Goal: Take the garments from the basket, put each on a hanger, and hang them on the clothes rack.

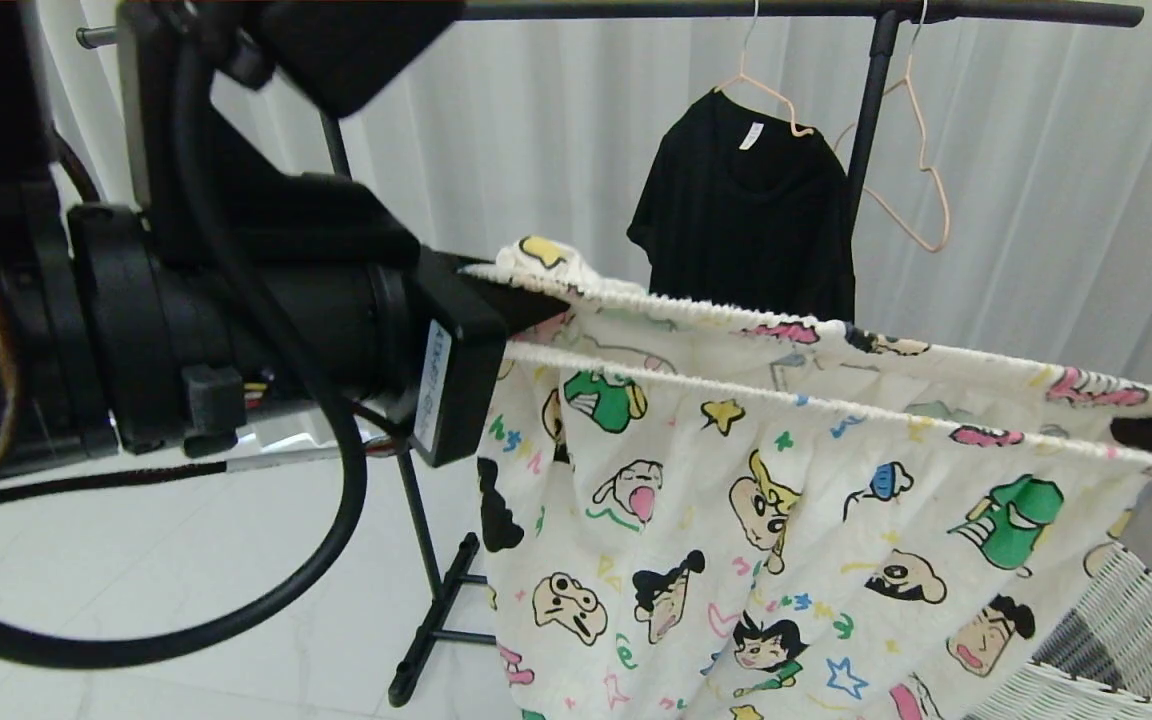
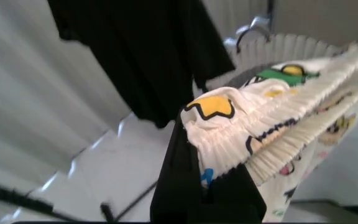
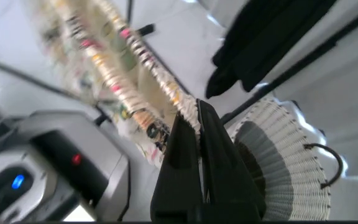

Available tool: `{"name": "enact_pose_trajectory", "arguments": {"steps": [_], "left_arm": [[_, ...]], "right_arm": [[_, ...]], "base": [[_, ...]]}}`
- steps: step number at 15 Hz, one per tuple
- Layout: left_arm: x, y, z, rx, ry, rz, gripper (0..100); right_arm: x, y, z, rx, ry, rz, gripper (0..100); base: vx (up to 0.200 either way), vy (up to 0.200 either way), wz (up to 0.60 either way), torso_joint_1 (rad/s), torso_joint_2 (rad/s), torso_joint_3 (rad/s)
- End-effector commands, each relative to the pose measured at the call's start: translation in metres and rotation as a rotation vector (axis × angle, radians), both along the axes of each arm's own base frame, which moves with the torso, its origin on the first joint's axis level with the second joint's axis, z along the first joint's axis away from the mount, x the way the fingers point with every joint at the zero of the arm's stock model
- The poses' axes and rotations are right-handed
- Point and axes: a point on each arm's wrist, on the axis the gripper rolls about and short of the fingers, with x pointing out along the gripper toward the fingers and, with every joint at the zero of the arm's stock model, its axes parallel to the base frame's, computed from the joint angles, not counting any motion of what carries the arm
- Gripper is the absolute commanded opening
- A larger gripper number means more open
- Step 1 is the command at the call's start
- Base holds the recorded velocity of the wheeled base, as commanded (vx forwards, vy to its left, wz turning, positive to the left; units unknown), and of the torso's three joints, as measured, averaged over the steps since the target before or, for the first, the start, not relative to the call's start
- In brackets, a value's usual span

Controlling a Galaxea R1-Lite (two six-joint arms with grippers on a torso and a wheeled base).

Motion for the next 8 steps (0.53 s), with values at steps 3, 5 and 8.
{"name": "enact_pose_trajectory", "arguments": {"steps": [3, 5, 8], "left_arm": [[0.010, -0.014, 0.013, -0.037, -0.015, -0.067, 0], [0.009, -0.013, 0.012, -0.028, -0.006, -0.068, 0], [-0.007, 0.003, 0.019, -0.017, 0.058, -0.070, 0]], "right_arm": [[-0.017, -0.001, 0.001, 0.007, -0.003, 0.130, 0], [-0.016, 0.001, 0.001, 0.003, -0.001, 0.134, 0], [-0.007, 0.007, 0.002, 0.028, -0.002, 0.075, 0]], "base": [[0.000, 0.000, 0.00, 0.000, 0.00, 0.000], [0.000, 0.000, 0.00, 0.000, 0.00, 0.000], [0.000, 0.000, 0.00, 0.000, 0.00, 0.000]]}}
